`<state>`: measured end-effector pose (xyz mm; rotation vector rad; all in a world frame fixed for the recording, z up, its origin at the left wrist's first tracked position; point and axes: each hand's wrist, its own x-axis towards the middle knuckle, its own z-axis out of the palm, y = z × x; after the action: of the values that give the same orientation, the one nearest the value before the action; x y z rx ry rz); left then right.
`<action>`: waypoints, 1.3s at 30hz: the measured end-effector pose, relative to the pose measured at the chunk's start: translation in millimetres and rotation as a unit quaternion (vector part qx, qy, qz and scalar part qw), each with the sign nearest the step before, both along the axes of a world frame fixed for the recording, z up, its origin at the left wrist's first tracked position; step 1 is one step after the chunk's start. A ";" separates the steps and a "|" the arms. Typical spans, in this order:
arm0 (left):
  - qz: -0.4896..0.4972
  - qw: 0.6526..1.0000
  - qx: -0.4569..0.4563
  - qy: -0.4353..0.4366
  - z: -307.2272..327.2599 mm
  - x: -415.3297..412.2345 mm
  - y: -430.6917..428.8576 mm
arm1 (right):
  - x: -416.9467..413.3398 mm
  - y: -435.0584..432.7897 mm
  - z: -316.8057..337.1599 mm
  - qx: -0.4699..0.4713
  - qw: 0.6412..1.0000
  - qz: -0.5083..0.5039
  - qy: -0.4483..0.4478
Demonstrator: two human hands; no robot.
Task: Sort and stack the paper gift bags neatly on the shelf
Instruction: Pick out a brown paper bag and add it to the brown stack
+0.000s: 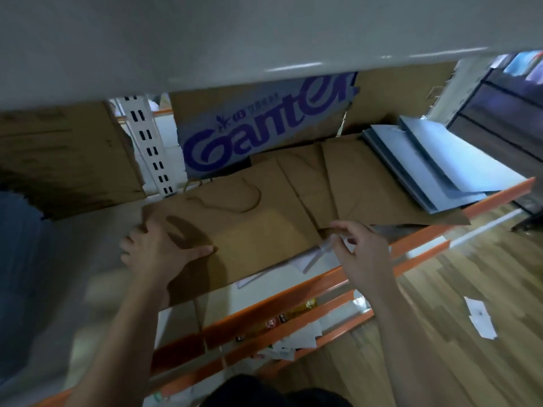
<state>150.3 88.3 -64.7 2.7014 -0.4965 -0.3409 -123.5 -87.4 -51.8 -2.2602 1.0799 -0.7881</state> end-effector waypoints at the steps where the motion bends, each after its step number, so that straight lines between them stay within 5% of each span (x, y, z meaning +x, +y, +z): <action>1: 0.001 1.000 0.005 0.005 2.3 -0.8 -2.0 | -0.4 -6.9 1.1 0.001 1.000 0.003 -0.003; 9: 0.074 0.996 0.057 0.009 12.2 -18.9 -8.4 | 4.3 -59.9 15.6 0.005 0.996 0.093 -0.004; 15: 0.111 0.993 0.015 0.034 10.6 -13.4 -5.3 | 5.7 -84.4 16.4 -0.014 0.989 0.143 0.019; 22: 0.168 0.978 -0.092 0.079 11.5 -30.6 0.6 | 5.9 -102.9 5.8 0.000 0.986 0.161 0.049; 27: 0.169 0.970 -0.169 0.038 6.4 -43.6 6.1 | 8.3 -116.2 -6.2 -0.048 0.983 0.155 0.088; 39: 0.233 0.913 -0.333 0.024 18.2 -55.0 0.1 | -2.6 -119.6 -2.6 0.018 0.967 0.199 0.161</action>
<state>95.3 88.4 -46.5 2.0423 0.0650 -0.0763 -126.1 -207.0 -54.4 -2.5140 0.7187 -0.2415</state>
